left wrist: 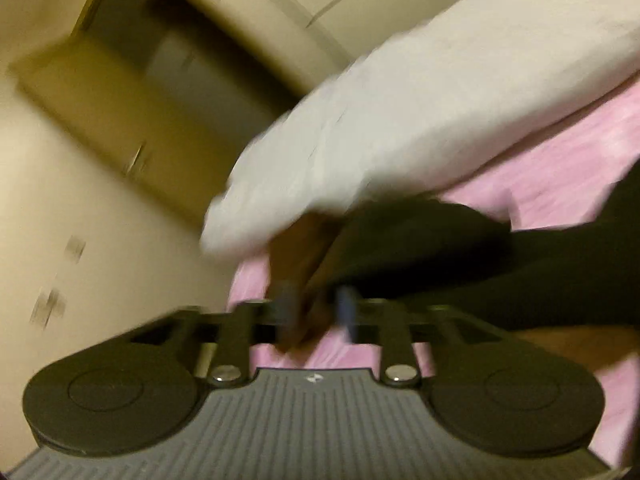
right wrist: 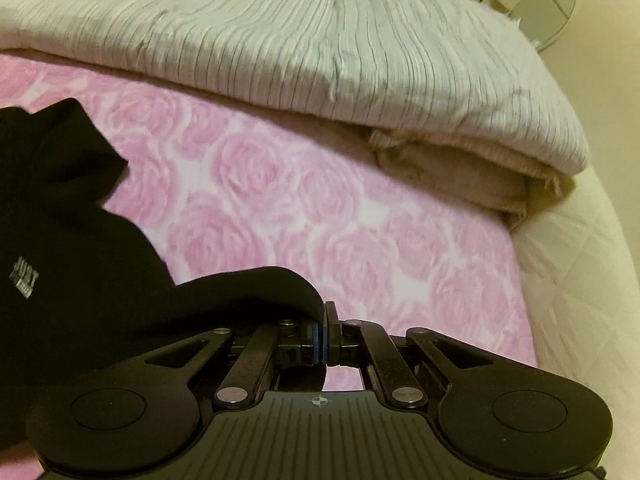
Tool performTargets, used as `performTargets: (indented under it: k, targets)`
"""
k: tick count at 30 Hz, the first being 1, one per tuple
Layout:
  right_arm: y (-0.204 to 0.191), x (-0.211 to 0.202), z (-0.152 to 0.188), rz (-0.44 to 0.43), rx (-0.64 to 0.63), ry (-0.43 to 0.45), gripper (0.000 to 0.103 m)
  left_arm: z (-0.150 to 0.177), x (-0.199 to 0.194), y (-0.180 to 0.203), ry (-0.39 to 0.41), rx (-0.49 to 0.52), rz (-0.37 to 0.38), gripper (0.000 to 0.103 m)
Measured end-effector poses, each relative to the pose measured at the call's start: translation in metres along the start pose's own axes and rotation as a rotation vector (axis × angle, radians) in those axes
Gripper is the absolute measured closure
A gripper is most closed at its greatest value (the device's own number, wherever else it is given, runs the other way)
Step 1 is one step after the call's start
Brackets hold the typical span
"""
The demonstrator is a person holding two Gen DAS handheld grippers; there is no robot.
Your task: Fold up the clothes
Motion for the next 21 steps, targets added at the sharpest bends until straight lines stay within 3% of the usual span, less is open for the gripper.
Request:
performTargets:
  k: [1,3,4,6,8,9,11,13,15,18,19,21]
  targets:
    - [-0.007,0.002,-0.003,0.017,0.000,-0.006,0.102,0.010,0.005,0.001,-0.019,0.001,0.007,0.061]
    - [-0.027,0.005,-0.003,0.060,-0.007,-0.037,0.093,0.032,0.002,0.021,-0.045,0.013,0.088,0.050]
    - [-0.040,0.003,0.000,0.087,-0.021,-0.044,0.076,0.043,-0.001,0.032,-0.061,0.013,0.149,0.048]
    - [-0.066,-0.007,0.009,0.105,-0.025,-0.047,0.060,0.069,-0.008,0.053,-0.104,-0.010,0.309,0.048]
    - [-0.092,-0.026,0.026,0.064,0.013,-0.039,0.057,0.097,-0.022,0.073,-0.159,-0.069,0.519,0.048]
    - [-0.106,-0.037,0.036,0.035,0.043,-0.036,0.056,0.110,-0.035,0.084,-0.169,-0.087,0.658,0.048]
    - [-0.137,-0.058,0.063,-0.060,0.138,-0.037,0.055,0.133,-0.057,0.103,-0.217,-0.136,0.907,0.045]
    - [-0.172,-0.071,0.096,-0.201,0.256,-0.075,0.053,0.147,-0.073,0.117,-0.241,-0.158,1.076,0.041]
    - [-0.209,-0.084,0.132,-0.347,0.378,-0.126,0.050,0.160,-0.089,0.128,-0.230,-0.131,1.147,0.040]
    - [-0.263,-0.096,0.183,-0.529,0.550,-0.193,0.045,0.174,-0.096,0.151,-0.181,-0.002,1.158,0.041]
    - [-0.279,-0.098,0.198,-0.571,0.609,-0.212,0.044,0.177,-0.098,0.155,-0.162,0.045,1.158,0.046]
    - [-0.305,-0.096,0.220,-0.623,0.708,-0.227,0.043,0.180,-0.096,0.163,-0.134,0.127,1.154,0.071]
Point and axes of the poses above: each gripper's, at about its wrist camera, not at the fingertips, and x roughly the way its jaws point, y to its right, z to its underside, the point moved 2 cm from there along x, roughly the way its jaws point, and after that the axes turned 9 degrees about -z, right-handed, at the moved point
